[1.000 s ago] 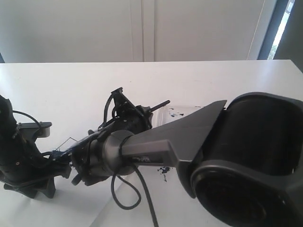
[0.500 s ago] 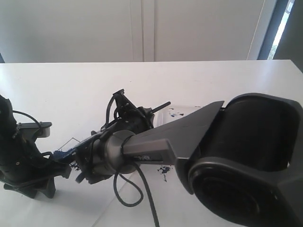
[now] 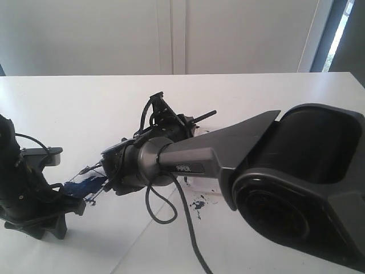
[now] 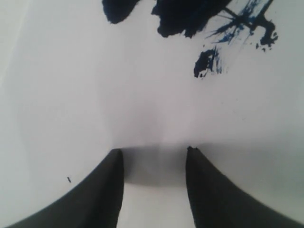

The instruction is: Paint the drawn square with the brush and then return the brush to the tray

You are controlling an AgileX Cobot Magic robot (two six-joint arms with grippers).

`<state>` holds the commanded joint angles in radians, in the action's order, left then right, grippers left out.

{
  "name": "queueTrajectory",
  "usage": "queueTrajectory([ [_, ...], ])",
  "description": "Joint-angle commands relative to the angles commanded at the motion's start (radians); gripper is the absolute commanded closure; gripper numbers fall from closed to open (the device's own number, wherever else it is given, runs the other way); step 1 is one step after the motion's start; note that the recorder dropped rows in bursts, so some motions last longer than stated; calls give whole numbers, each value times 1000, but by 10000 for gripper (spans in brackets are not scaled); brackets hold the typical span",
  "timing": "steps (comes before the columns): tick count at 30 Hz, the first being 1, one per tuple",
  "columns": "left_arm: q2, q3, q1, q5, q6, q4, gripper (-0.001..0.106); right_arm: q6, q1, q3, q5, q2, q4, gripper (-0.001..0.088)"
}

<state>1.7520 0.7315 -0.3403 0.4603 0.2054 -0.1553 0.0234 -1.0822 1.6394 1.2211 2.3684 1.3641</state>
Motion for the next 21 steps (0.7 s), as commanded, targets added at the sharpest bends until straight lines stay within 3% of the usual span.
queueTrajectory([
  [14,0,0,-2,0,0,0,574,0,-80,3,0,59,-2,868],
  [17,0,0,-2,2,-2,0,574,0,-77,5,0,59,0,868],
  [21,0,-2,-2,2,-5,0,574,4,-23,5,0,59,14,868],
])
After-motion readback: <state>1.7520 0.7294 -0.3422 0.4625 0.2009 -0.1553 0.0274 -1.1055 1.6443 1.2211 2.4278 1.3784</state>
